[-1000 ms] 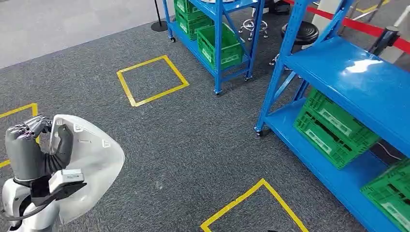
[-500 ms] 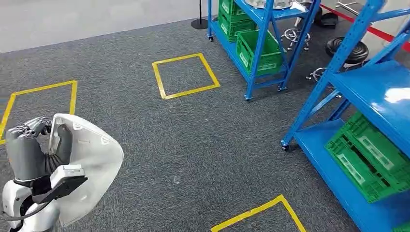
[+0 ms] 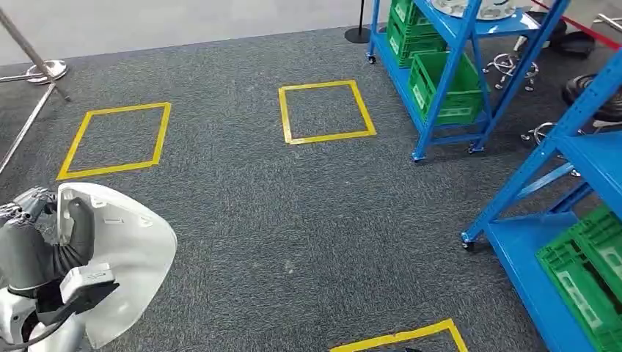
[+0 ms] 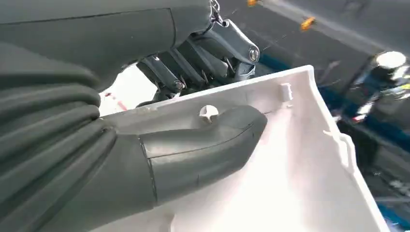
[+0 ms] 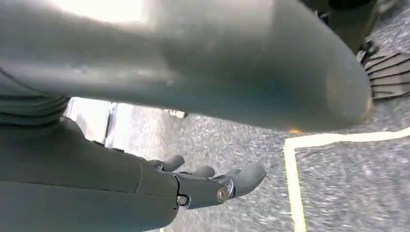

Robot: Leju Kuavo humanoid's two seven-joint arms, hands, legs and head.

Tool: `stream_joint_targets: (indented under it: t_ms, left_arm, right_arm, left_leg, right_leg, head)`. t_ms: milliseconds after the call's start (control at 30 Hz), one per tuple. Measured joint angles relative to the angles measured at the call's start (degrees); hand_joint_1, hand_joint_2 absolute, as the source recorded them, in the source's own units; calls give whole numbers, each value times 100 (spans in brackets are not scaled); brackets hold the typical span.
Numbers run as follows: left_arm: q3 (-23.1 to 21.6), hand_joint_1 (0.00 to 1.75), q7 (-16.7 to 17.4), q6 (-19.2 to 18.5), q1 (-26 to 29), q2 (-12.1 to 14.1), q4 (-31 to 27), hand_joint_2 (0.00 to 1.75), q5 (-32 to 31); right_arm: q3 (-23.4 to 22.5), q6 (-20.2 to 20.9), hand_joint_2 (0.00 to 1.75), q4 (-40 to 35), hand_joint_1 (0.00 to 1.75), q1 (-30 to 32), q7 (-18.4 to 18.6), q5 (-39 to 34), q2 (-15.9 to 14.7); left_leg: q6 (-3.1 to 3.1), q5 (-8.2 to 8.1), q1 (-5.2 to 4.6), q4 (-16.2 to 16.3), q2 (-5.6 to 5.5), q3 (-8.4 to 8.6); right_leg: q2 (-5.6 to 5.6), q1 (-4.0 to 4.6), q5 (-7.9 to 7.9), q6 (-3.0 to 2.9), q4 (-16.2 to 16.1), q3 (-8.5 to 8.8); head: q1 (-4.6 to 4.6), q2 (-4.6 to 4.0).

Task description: Take the parts from the cabinet and place them on the table.

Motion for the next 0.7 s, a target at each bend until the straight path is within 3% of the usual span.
stream_joint_targets:
  t_ms: [33,167,200,233,267,300,333,367,400,433,467,500,533,567,600,667,700]
  left_arm:
    - [15,175,35,-204,-31,4,17,175,43]
    - [92,175,22,-498,-146,9,190,175,225]
    - [118,175,15,-502,-158,11,214,175,229]
    - [118,175,-11,-502,-196,2,234,175,236]
    - [118,175,-7,-509,-263,-4,269,175,245]
    - [118,175,2,-511,-297,-33,297,175,229]
    - [118,175,72,-537,-310,-68,334,175,160]
    - [118,175,158,-596,-315,-83,369,175,115]
    - [114,175,281,-698,-321,-105,421,175,55]
    - [111,175,372,-780,-339,-114,468,175,37]
    - [111,175,442,-843,-377,-116,523,175,37]
    - [111,175,478,-897,-431,-127,581,175,41]
    - [111,175,507,-930,-477,-148,631,175,54]
    - [111,175,522,-946,-520,-149,673,175,54]
    - [111,175,535,-965,-541,-149,710,175,57]
    - [111,175,535,-972,-553,-160,763,175,63]
    - [114,175,535,-974,-556,-151,789,175,68]
  right_arm:
    - [0,2,0,0,0,-16,0,-7,0]
    - [0,20,0,0,0,-53,-11,-52,11]
    - [0,20,0,0,0,-66,9,-57,13]
    - [0,20,0,0,0,-71,46,-68,13]
    - [0,24,0,0,0,-59,37,-76,13]
    - [-2,37,0,0,0,-40,39,-94,13]
    - [-9,46,0,0,0,-23,42,-111,13]
    - [-18,48,0,0,0,-6,48,-127,13]
    - [-35,48,0,0,0,-1,54,-144,13]
    - [-46,52,0,0,0,-3,59,-157,11]
    - [-55,52,0,0,0,-7,59,-179,9]
    - [-68,52,0,0,0,-9,59,-197,2]
    - [-83,52,0,0,0,-9,59,-203,2]
    - [-96,57,0,0,0,-7,41,-207,4]
    - [-105,57,0,0,0,-13,31,-210,4]
    - [-114,57,0,0,0,-22,53,-210,4]
    - [-116,55,0,0,0,-28,61,-212,7]
  left_leg:
    - [60,-2,-52,-365,362,161]
    - [172,49,-116,-388,77,163]
    - [234,97,-37,-457,7,224]
    - [256,106,-37,-483,-49,229]
    - [294,116,-25,-483,-113,218]
    - [308,113,-25,-483,-185,209]
    - [315,111,-28,-480,-269,203]
    - [316,111,-29,-473,-361,199]
    - [315,110,-28,-465,-445,198]
    - [309,107,-23,-453,-537,202]
    - [293,103,-14,-437,-625,202]
    - [268,96,-4,-416,-708,201]
    - [235,85,8,-394,-771,185]
    - [175,73,-29,-353,-838,142]
    - [134,92,-11,-380,-900,124]
    - [49,140,18,-435,-1021,118]
    - [14,135,18,-427,-1060,74]
  right_leg:
    - [-61,19,-21,26,1,26]
    - [-309,9,-44,156,-51,99]
    - [-222,4,-84,220,-33,104]
    - [160,-15,-162,233,83,65]
    - [395,-15,-353,233,417,-105]
    - [500,-16,-562,236,861,-333]
    - [531,-16,-742,240,1335,-587]
    - [544,-11,-810,243,1676,-789]
    - [550,-10,-731,242,1733,-857]
    - [560,-15,-498,232,1486,-788]
    - [587,-26,-204,226,1024,-601]
    - [693,-43,79,226,464,-353]
    - [986,-80,153,232,63,-194]
    - [1097,-69,110,256,9,-165]
    - [975,-64,118,226,19,-165]
    - [871,-24,127,157,19,-143]
    - [785,-59,161,104,-36,-121]
  head:
    - [-2,0]
    - [7,0]
    - [7,0]
    - [13,0]
    - [15,0]
    - [35,0]
    - [33,0]
    - [35,0]
    - [35,0]
    - [37,0]
    - [33,0]
    - [35,0]
    - [37,0]
    - [37,0]
    - [31,0]
    - [37,0]
    - [37,0]
